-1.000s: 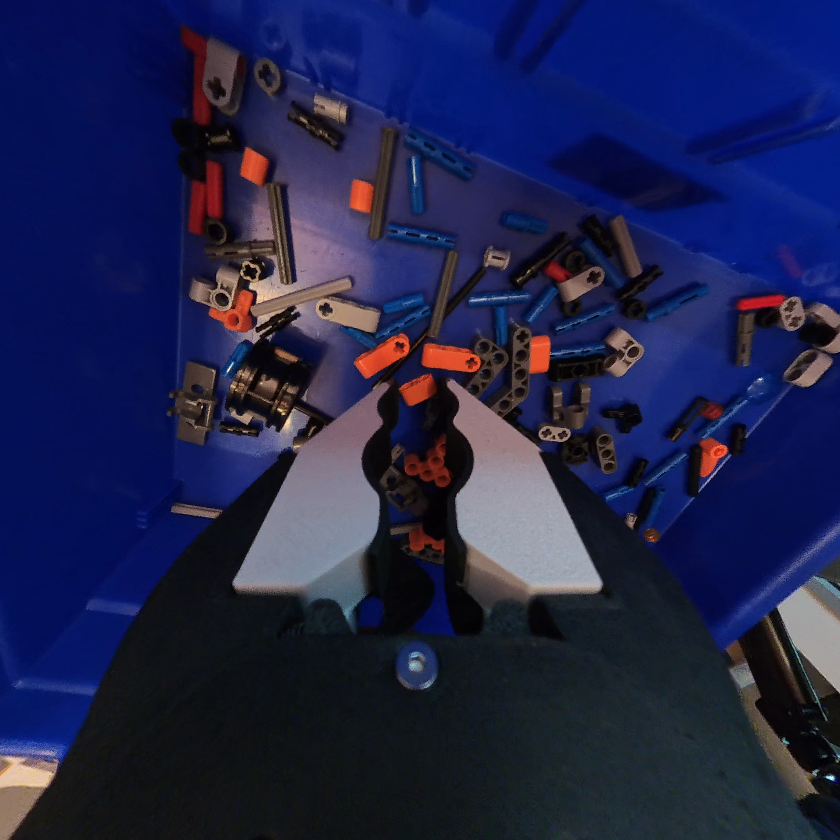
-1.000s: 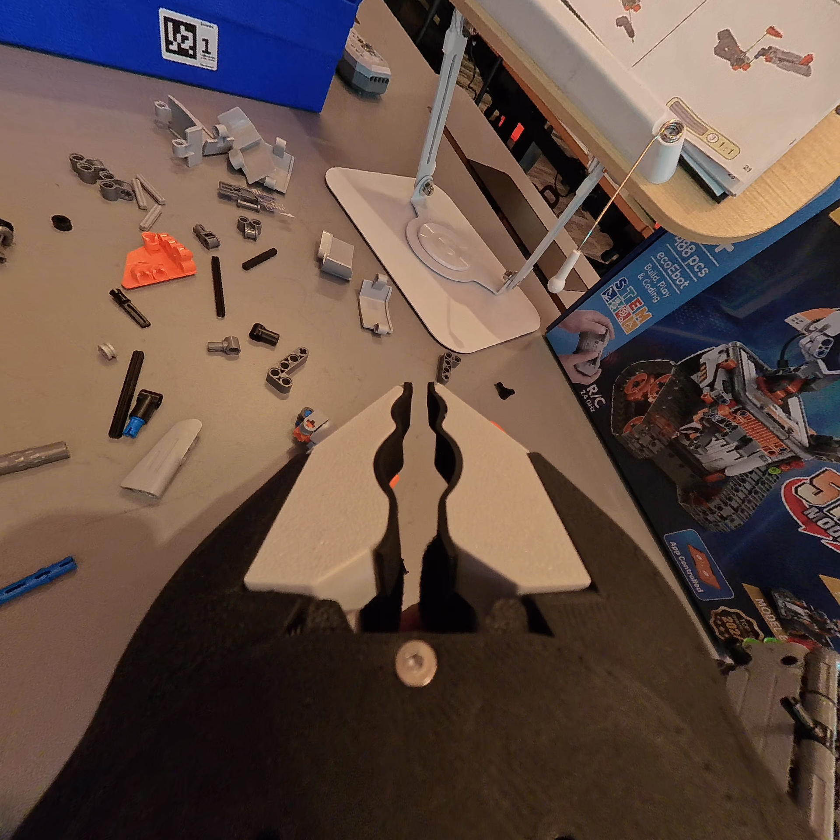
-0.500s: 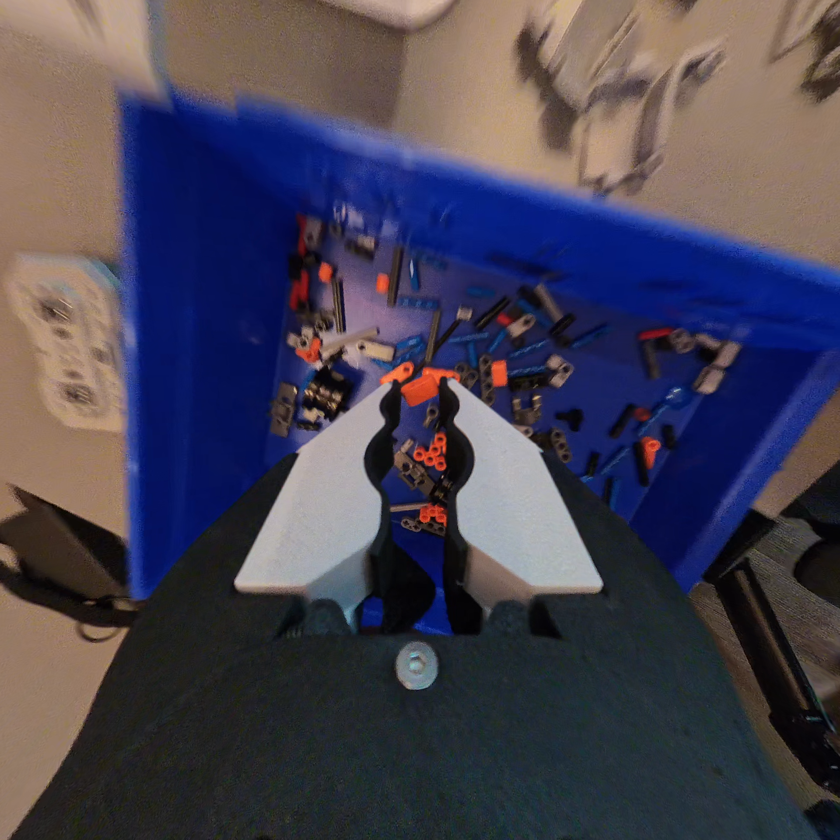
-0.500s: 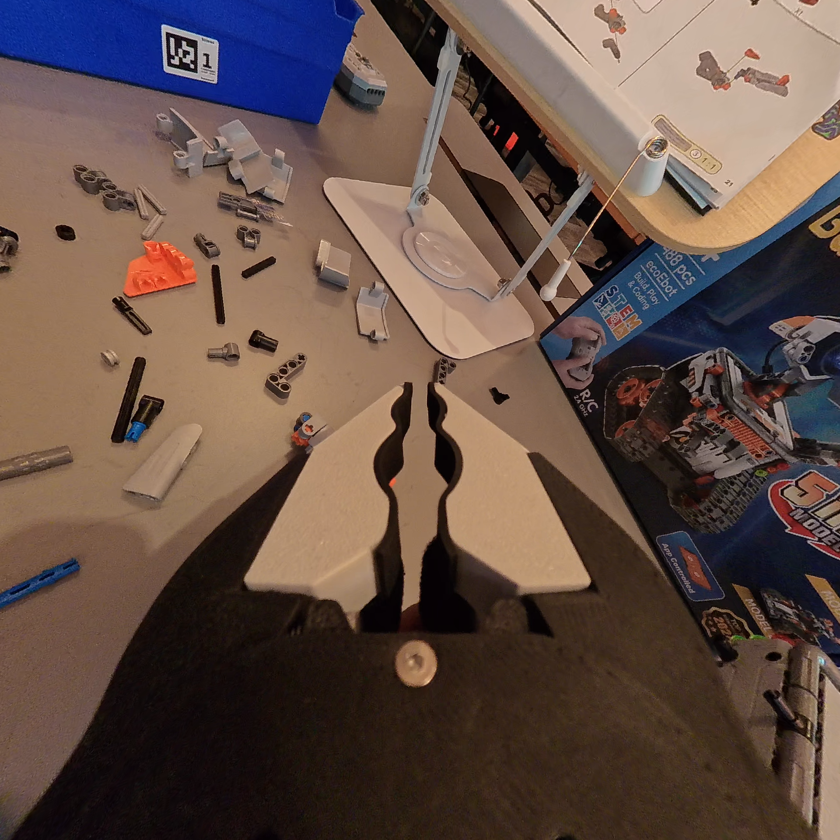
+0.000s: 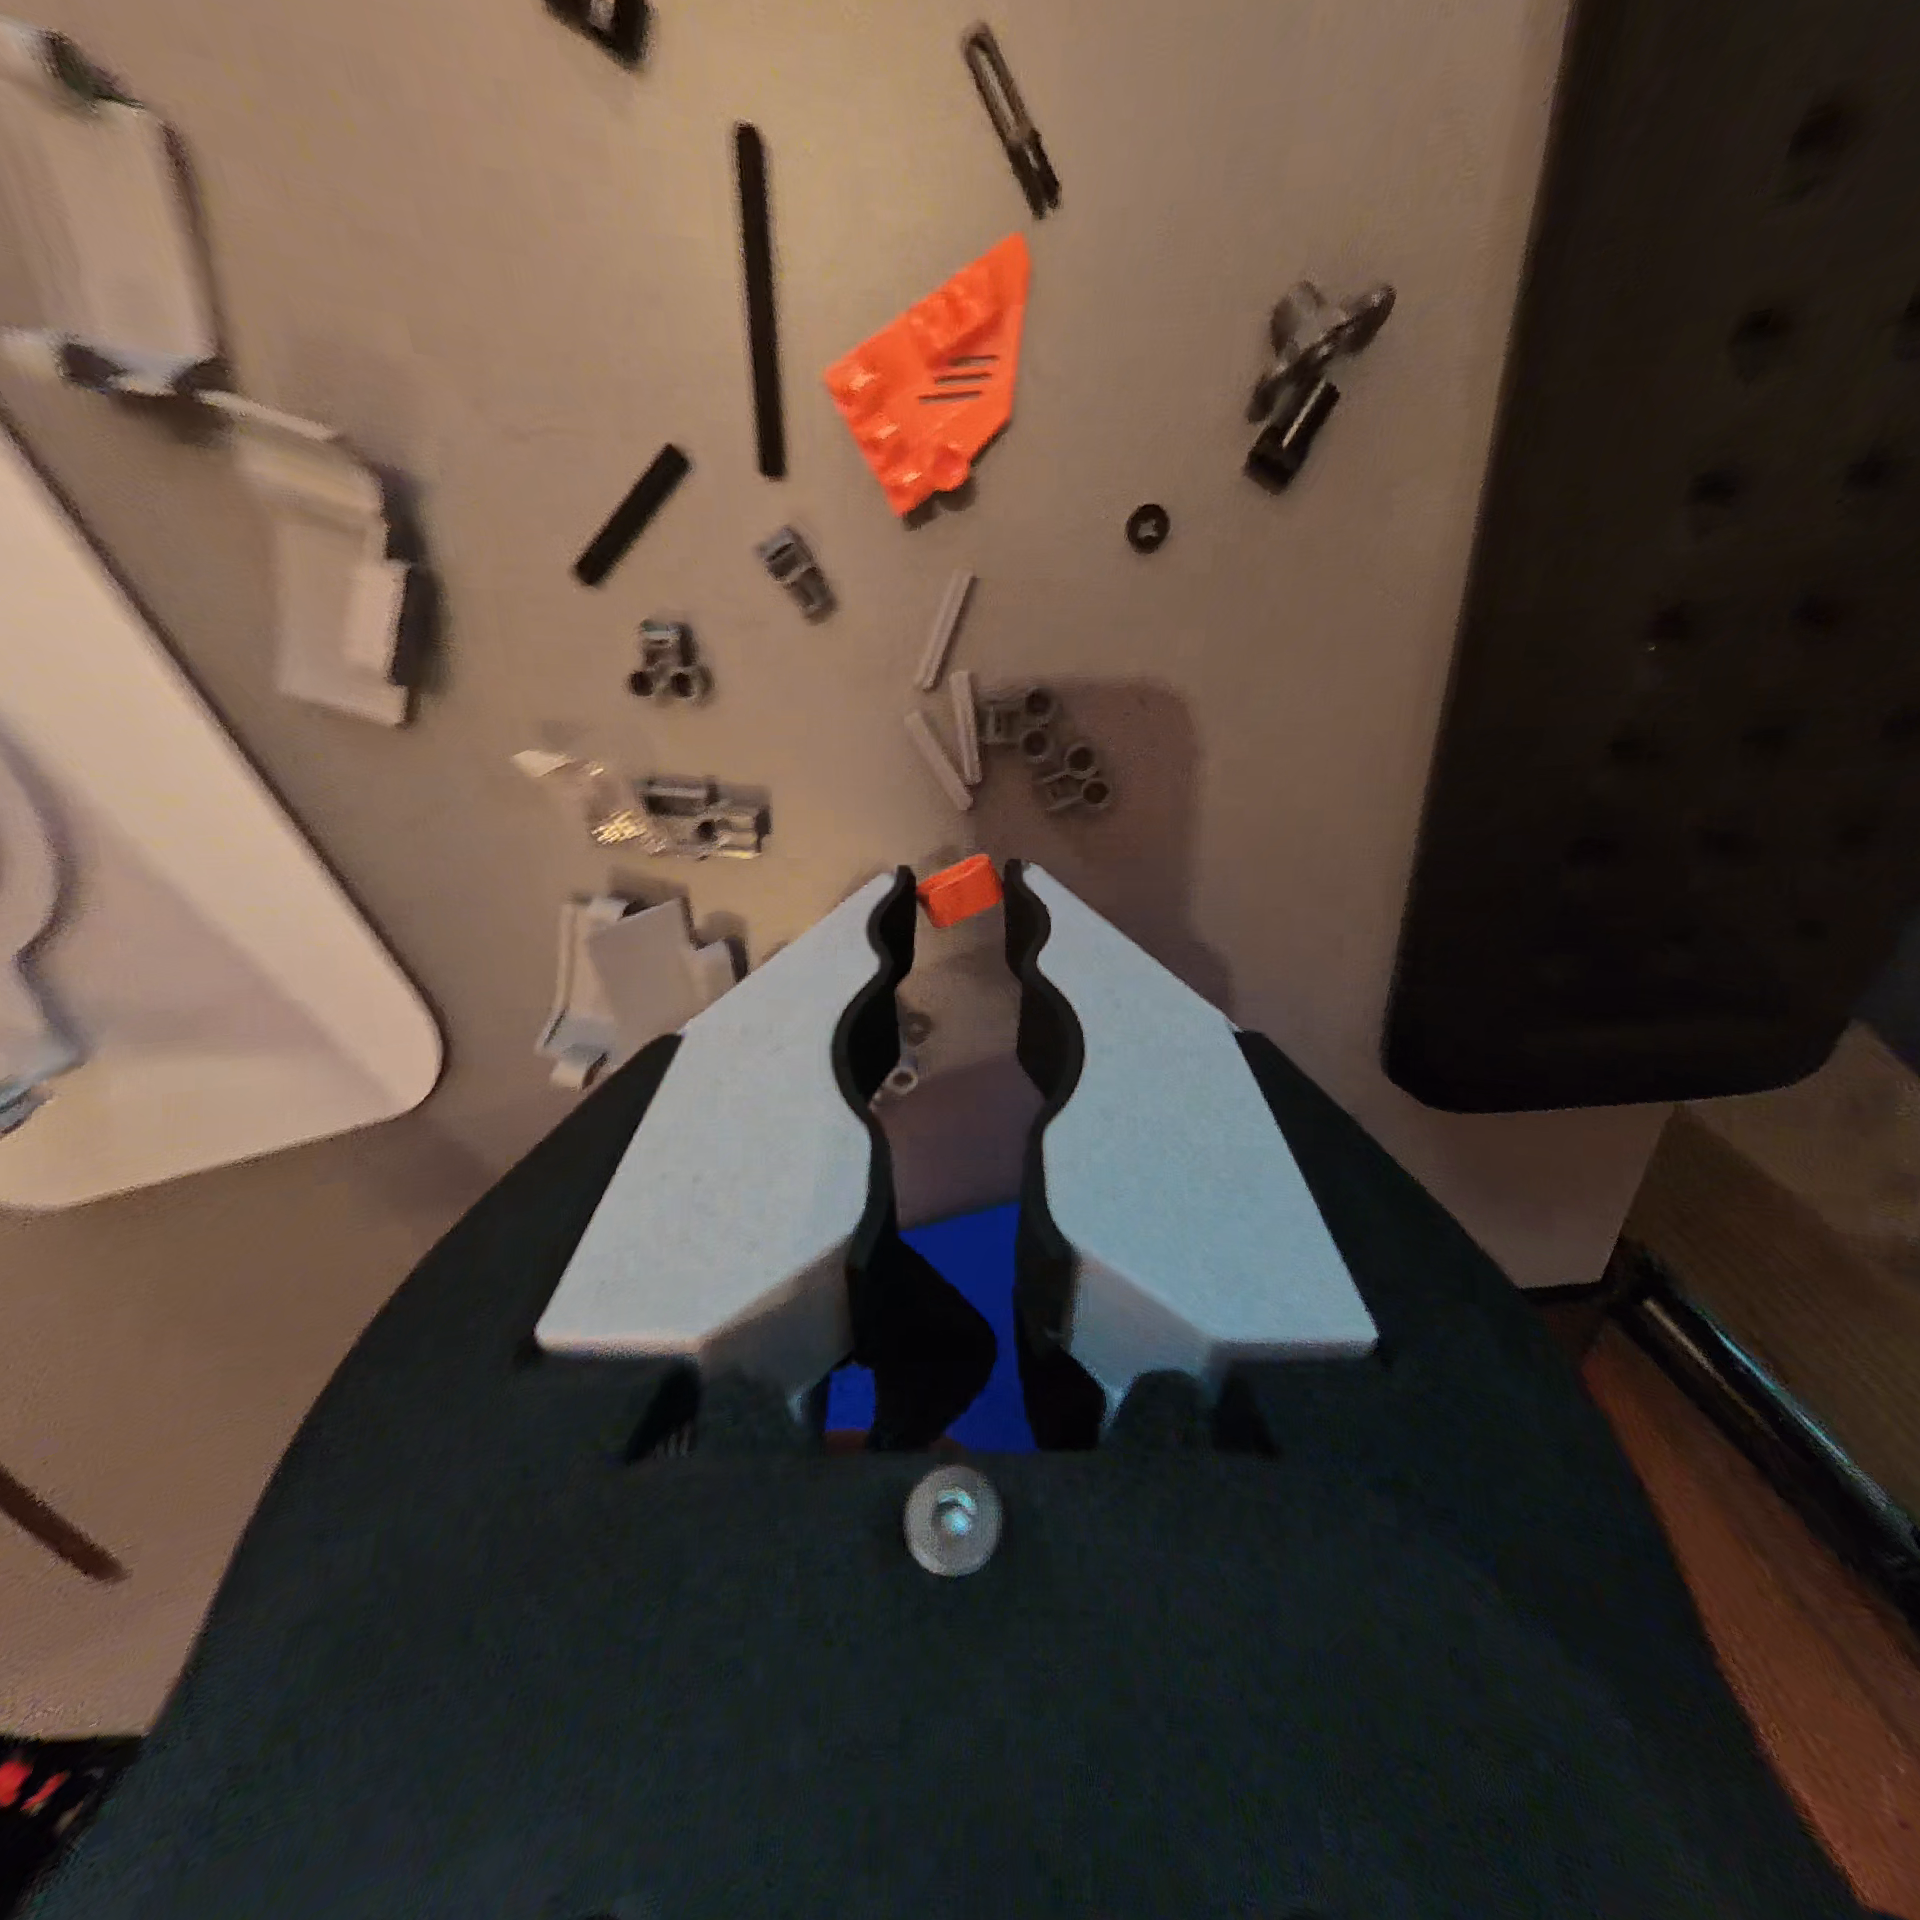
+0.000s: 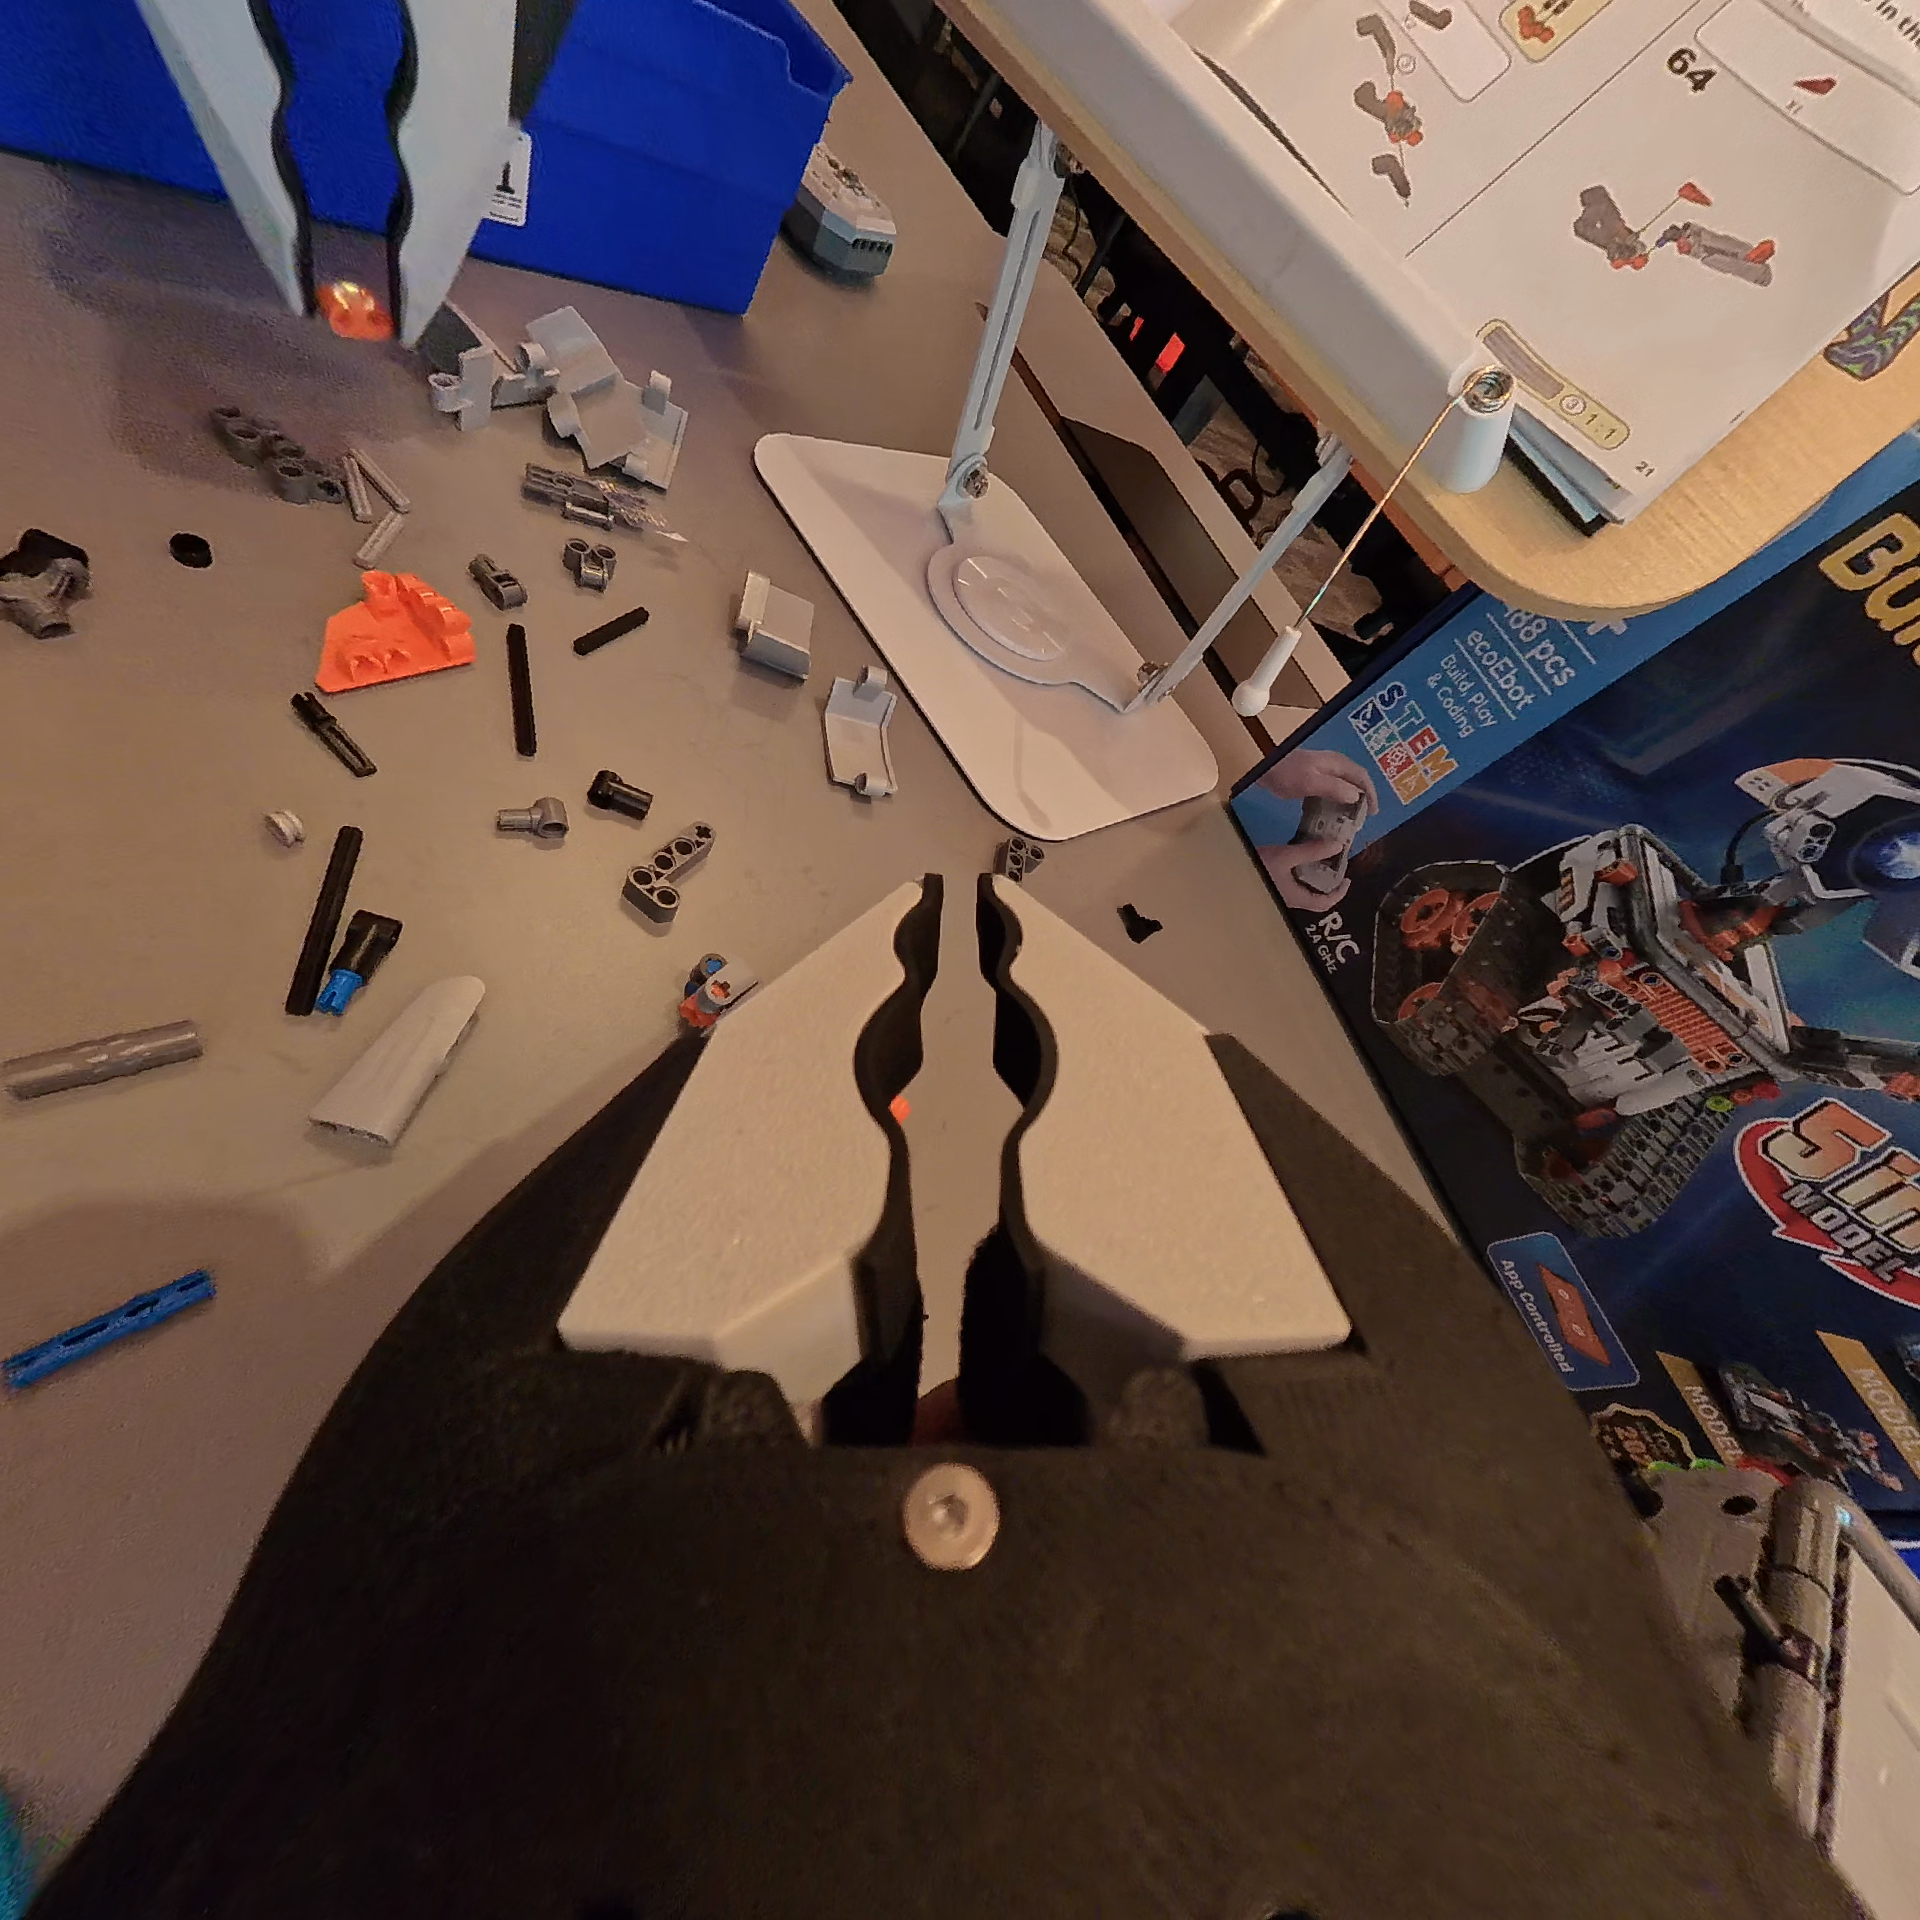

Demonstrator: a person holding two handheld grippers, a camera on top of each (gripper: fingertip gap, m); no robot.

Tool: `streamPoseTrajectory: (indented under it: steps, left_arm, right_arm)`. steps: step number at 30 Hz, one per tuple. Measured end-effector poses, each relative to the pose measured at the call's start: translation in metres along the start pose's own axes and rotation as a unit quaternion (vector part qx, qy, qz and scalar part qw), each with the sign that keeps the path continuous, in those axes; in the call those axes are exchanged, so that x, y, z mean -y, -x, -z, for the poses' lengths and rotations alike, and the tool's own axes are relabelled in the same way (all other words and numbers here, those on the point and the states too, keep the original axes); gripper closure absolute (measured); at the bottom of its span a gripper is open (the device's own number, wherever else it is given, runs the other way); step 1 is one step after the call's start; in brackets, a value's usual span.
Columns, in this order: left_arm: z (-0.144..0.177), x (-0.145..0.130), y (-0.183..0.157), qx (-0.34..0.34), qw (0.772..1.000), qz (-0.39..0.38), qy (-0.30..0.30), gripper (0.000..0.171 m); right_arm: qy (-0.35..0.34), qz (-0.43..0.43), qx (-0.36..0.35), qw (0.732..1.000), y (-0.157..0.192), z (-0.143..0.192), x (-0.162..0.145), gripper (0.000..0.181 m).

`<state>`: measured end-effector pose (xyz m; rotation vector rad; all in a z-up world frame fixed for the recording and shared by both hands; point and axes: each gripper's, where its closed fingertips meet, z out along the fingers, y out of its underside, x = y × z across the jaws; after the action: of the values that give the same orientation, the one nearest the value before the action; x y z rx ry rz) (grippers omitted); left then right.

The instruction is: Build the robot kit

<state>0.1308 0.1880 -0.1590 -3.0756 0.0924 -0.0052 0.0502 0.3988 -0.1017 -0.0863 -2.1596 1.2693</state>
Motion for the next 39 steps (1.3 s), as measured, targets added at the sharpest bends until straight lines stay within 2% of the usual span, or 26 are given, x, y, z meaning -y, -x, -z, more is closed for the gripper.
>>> streamPoseTrajectory:
  steps: [5,7,11,14,16,18,20,22,23,25,29,33,36,39]
  left_arm:
    - [-0.030,-0.005,-0.010,-0.030,0.999,-0.015,0.030,0.155]
    - [-0.033,-0.002,-0.009,-0.021,0.999,-0.012,0.020,0.150]
    - [-0.015,0.004,0.003,0.012,1.000,0.003,-0.016,0.141]
    - [0.021,-0.001,0.011,0.050,0.997,0.019,-0.053,0.142]
    - [0.051,-0.019,0.020,0.085,0.993,0.045,-0.065,0.143]
    - [0.080,-0.048,0.029,0.123,0.987,0.079,-0.070,0.147]
    - [0.101,-0.084,0.034,0.146,0.979,0.125,-0.069,0.148]
    - [0.109,-0.123,0.032,0.149,0.974,0.161,-0.054,0.150]
    - [0.109,-0.147,0.034,0.161,0.970,0.179,-0.032,0.151]
    - [0.095,-0.179,0.027,0.138,0.969,0.206,-0.009,0.153]
    - [0.058,-0.219,0.023,0.102,0.966,0.234,0.025,0.152]
    - [0.033,-0.208,0.017,0.069,0.974,0.215,-0.014,0.152]
    - [0.017,-0.189,0.024,0.076,0.974,0.207,-0.050,0.152]
    - [0.003,-0.184,0.029,0.081,0.971,0.217,-0.051,0.153]
  right_arm:
    - [-0.001,0.000,0.005,1.000,0.002,0.000,0.000,0.176]
    - [0.001,-0.001,0.006,1.000,0.002,-0.001,-0.001,0.176]
    - [0.002,-0.003,0.003,1.000,0.001,-0.001,-0.002,0.176]
    - [0.002,-0.002,0.001,1.000,0.000,-0.001,-0.002,0.176]
    - [0.001,-0.003,-0.001,1.000,-0.001,0.000,-0.002,0.176]
    - [-0.002,-0.003,-0.001,1.000,-0.002,0.001,-0.001,0.176]
    - [-0.002,-0.002,0.000,1.000,-0.001,0.001,0.000,0.176]
    - [0.000,-0.002,0.001,1.000,0.000,0.000,-0.001,0.176]
    - [0.001,-0.003,0.001,1.000,0.000,-0.001,-0.001,0.176]
    - [0.002,-0.003,0.002,1.000,0.000,-0.002,-0.002,0.176]
    - [0.006,-0.005,0.002,1.000,0.000,-0.004,-0.004,0.176]
    - [0.010,-0.006,0.003,1.000,0.000,-0.005,-0.007,0.176]
    - [0.013,-0.007,0.004,1.000,0.000,-0.006,-0.009,0.176]
    - [0.015,-0.007,0.004,1.000,0.000,-0.007,-0.010,0.176]
